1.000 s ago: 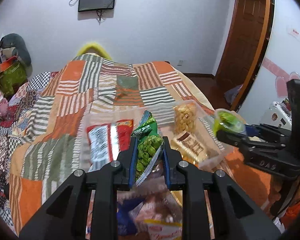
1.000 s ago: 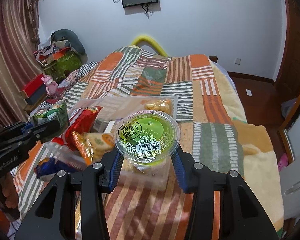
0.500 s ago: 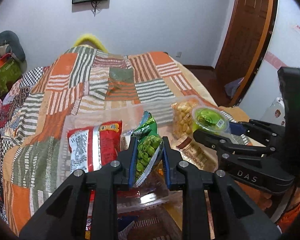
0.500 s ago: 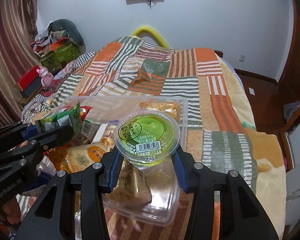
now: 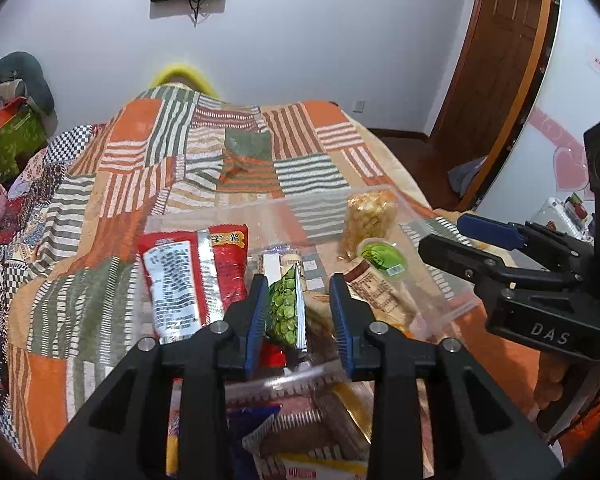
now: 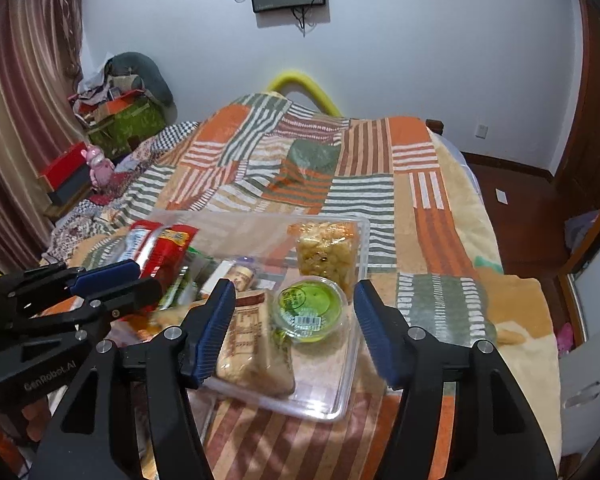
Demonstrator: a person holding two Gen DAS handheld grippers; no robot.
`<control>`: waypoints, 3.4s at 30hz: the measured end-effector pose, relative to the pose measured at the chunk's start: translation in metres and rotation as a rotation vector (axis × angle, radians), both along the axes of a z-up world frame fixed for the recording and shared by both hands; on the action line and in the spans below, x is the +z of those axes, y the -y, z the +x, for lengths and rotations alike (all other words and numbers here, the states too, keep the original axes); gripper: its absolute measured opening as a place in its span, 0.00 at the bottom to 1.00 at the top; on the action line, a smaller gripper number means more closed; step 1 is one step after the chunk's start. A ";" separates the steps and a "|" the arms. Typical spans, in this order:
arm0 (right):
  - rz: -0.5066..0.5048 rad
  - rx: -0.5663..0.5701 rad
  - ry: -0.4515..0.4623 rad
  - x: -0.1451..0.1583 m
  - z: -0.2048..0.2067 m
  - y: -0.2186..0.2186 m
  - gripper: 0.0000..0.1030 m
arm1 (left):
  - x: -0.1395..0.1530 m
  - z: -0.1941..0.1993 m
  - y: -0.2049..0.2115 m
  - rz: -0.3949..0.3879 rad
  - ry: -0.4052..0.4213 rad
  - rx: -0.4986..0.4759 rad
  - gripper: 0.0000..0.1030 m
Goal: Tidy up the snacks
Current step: 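Grasp the long wrapped bread with the right tool while the left grasps the blue biscuit bag, then drop the long bread into the box with the right tool while the left drops the blue bag in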
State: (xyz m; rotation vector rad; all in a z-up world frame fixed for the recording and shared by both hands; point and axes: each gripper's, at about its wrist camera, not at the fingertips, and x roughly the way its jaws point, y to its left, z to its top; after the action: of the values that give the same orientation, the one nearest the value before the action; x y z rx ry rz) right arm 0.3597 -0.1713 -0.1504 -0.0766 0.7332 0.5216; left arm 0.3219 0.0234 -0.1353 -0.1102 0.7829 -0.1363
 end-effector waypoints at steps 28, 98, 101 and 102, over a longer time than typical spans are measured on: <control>-0.064 0.098 -0.073 -0.037 -0.079 -0.022 0.66 | -0.039 -0.111 -0.056 0.025 -0.100 0.064 0.68; 0.021 0.033 0.076 0.027 -0.053 0.004 0.33 | 0.038 -0.066 -0.028 -0.016 0.165 0.088 0.59; 0.008 0.024 0.081 0.027 -0.040 0.001 0.33 | 0.031 -0.051 -0.023 -0.002 0.156 0.090 0.59; 0.005 0.023 0.079 0.026 -0.037 0.000 0.33 | 0.028 -0.046 -0.022 -0.002 0.149 0.091 0.59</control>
State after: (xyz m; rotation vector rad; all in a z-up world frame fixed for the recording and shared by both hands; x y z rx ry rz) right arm 0.3225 -0.1714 -0.1246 -0.1007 0.6544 0.5399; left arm 0.2763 0.0456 -0.1072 -0.1362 0.6285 -0.0585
